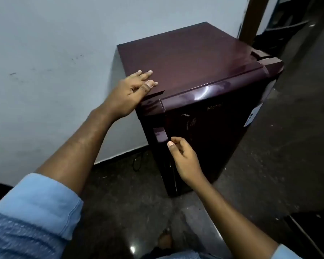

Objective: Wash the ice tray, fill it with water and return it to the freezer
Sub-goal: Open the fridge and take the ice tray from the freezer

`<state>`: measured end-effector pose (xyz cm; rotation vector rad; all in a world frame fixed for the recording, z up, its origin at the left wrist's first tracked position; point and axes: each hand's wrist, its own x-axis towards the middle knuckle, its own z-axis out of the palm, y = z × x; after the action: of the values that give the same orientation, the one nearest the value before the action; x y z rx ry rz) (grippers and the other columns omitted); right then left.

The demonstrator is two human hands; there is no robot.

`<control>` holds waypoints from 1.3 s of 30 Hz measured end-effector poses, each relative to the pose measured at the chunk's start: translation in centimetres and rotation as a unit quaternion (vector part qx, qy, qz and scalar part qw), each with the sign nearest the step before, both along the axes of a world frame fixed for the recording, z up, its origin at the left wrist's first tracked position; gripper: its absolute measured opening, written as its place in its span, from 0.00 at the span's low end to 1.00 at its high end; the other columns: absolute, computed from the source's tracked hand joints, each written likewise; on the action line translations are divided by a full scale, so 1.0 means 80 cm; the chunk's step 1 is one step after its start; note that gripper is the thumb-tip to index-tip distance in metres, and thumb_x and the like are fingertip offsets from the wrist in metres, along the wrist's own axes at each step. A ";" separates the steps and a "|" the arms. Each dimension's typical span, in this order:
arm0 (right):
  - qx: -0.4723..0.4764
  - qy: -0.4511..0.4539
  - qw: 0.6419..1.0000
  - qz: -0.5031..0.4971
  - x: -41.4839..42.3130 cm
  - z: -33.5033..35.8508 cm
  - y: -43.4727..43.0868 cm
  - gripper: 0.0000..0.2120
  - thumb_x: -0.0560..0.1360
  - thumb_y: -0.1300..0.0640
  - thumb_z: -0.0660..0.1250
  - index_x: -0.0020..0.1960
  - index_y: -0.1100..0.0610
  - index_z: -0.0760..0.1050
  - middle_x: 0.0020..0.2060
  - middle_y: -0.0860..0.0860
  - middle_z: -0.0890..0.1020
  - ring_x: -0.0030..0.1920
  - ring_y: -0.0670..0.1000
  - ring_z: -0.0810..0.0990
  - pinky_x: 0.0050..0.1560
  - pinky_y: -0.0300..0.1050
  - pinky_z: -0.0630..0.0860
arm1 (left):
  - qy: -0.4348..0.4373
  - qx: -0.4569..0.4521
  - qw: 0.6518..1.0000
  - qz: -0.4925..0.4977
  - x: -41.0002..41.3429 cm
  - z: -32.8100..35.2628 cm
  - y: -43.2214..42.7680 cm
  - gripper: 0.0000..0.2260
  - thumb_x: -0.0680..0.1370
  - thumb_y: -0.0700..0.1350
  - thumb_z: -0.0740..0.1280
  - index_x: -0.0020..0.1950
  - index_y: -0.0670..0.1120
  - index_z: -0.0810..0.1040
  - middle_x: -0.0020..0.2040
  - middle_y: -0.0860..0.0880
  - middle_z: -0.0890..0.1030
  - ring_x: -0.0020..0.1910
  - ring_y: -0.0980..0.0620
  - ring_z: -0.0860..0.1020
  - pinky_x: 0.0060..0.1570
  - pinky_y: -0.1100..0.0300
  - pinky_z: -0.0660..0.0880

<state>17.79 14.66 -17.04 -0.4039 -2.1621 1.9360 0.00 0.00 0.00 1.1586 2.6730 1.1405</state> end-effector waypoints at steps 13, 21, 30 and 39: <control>-0.049 -0.063 0.990 -0.115 -0.080 -0.001 -0.057 0.35 0.77 0.27 0.59 0.38 0.61 0.78 0.35 0.57 0.83 0.37 0.58 0.82 0.42 0.56 0.77 | -0.079 -0.131 0.971 -0.185 -0.104 -0.025 0.049 0.22 0.86 0.58 0.52 0.77 0.56 0.74 0.83 0.56 0.65 0.85 0.54 0.54 0.83 0.42 0.42; -0.110 -0.018 0.988 -0.106 -0.090 -0.011 -0.063 0.33 0.77 0.34 0.63 0.34 0.65 0.72 0.29 0.52 0.76 0.33 0.50 0.74 0.39 0.47 0.71 | -0.052 -0.174 0.962 -0.202 -0.106 -0.039 0.055 0.35 0.80 0.70 0.40 0.81 0.60 0.67 0.84 0.62 0.60 0.85 0.59 0.50 0.82 0.50 0.37; -0.090 -0.006 0.989 -0.121 -0.089 -0.012 -0.066 0.32 0.78 0.36 0.62 0.34 0.64 0.72 0.28 0.51 0.74 0.32 0.50 0.72 0.38 0.45 0.70 | -0.044 -0.157 0.967 -0.195 -0.111 -0.044 0.056 0.42 0.78 0.75 0.35 0.80 0.60 0.69 0.83 0.62 0.61 0.84 0.62 0.51 0.82 0.53 0.40; -0.081 -0.022 0.984 -0.154 -0.024 -0.027 -0.049 0.26 0.78 0.37 0.64 0.28 0.53 0.72 0.26 0.53 0.75 0.31 0.52 0.73 0.39 0.53 0.70 | -0.050 -0.151 0.968 -0.193 -0.111 -0.045 0.055 0.44 0.76 0.78 0.33 0.80 0.61 0.70 0.83 0.62 0.61 0.83 0.62 0.51 0.83 0.52 0.40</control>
<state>15.86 10.74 -19.23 -0.7672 -1.8399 1.9449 -8.87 4.40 -3.61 1.4275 2.2963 0.6837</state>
